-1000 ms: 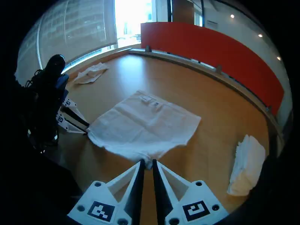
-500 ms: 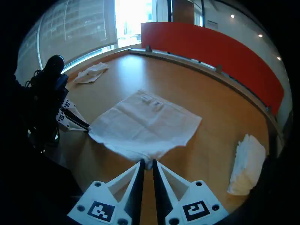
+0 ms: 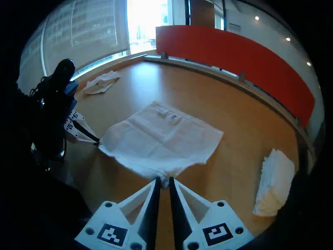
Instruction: Fold towel
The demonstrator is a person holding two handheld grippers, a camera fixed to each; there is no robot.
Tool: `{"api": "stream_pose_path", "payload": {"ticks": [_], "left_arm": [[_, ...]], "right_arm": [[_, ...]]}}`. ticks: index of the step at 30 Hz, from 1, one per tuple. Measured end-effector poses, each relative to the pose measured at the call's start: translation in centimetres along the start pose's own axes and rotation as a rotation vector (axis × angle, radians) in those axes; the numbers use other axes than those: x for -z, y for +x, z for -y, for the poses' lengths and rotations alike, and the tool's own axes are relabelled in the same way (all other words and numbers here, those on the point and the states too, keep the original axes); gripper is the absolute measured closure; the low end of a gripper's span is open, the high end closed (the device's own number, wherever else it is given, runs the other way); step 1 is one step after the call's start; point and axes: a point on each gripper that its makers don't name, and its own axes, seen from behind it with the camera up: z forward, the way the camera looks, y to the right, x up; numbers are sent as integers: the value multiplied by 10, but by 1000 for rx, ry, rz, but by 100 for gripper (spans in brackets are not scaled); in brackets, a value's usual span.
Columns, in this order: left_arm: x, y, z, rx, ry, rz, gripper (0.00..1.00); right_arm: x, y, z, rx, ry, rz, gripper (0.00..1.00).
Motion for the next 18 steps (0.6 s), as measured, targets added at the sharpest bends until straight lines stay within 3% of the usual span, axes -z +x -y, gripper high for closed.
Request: {"api": "stream_pose_path", "payload": {"ticks": [6, 9, 12, 18], "left_arm": [[4, 1, 2, 17, 1, 7, 96], [10, 7, 4, 50, -2, 5, 96], [17, 15, 6, 84, -11, -11, 96], [33, 37, 15, 101, -10, -42, 96]], "right_arm": [[0, 2, 2, 4, 2, -5, 84], [0, 5, 2, 4, 2, -11, 84], [0, 6, 1, 3, 0, -14, 84], [1, 11, -3, 3, -6, -24, 84]]}}
